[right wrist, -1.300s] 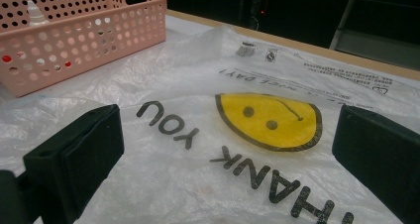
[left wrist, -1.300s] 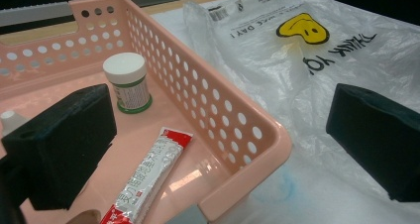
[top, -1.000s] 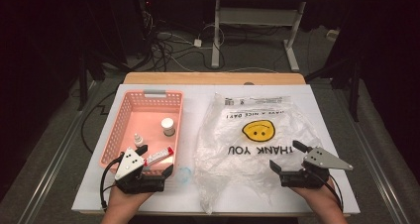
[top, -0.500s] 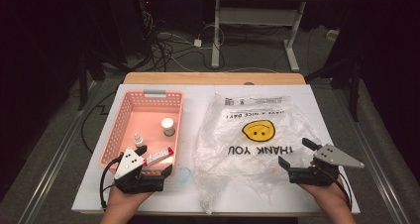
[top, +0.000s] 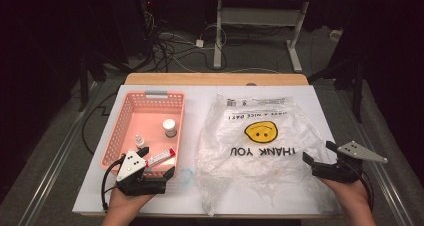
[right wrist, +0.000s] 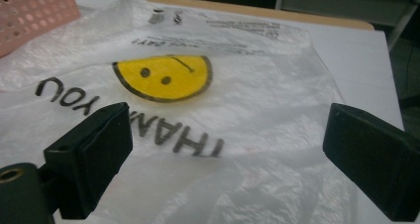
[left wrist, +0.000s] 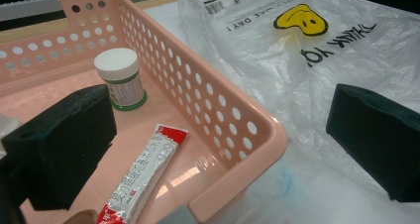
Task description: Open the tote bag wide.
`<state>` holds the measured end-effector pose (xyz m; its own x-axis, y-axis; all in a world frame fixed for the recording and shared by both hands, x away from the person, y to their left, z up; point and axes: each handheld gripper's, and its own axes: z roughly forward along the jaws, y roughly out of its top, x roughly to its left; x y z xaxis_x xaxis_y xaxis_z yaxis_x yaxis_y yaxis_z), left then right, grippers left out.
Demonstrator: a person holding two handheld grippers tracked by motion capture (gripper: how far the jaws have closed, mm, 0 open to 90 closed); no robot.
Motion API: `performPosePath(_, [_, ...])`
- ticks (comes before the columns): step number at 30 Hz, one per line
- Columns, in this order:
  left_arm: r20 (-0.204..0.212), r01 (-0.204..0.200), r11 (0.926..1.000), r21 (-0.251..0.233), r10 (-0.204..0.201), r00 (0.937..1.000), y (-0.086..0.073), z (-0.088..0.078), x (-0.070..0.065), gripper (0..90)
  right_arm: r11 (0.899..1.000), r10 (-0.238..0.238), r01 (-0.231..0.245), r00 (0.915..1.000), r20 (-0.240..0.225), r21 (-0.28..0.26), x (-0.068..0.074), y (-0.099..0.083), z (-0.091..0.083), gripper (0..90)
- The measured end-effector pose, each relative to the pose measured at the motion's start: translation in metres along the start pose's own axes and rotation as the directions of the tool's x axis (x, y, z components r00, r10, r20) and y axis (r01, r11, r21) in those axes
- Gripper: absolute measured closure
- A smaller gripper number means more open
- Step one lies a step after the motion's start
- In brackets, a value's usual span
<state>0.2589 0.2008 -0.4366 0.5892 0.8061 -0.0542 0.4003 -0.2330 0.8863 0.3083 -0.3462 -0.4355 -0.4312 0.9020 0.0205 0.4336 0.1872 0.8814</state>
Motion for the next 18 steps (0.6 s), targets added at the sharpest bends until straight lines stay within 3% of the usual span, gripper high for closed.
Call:
performPosePath(7, [0.003,0.004,1.0000,0.000,-0.004,1.0000,0.000,0.000,0.000,0.0,0.995,0.064,-0.066,0.9971,0.041,0.070,-0.018,-0.011,0.004,13.8])
performPosePath(11, [0.006,0.001,1.0000,0.000,-0.001,1.0000,0.000,0.000,-0.001,0.0,0.987,0.092,-0.100,0.9935,0.066,0.124,-0.029,-0.019,0.009,15.8])
performPosePath(15, [0.005,-0.001,1.0000,0.005,0.001,1.0000,0.000,0.001,-0.001,0.0,0.982,0.080,-0.092,0.9939,0.075,0.164,-0.034,-0.022,0.014,15.8])
performPosePath(18, [0.008,-0.003,1.0000,0.007,0.003,1.0000,0.000,0.002,-0.001,0.0,0.972,0.119,-0.135,0.9884,0.094,0.190,-0.042,-0.025,0.018,17.1])
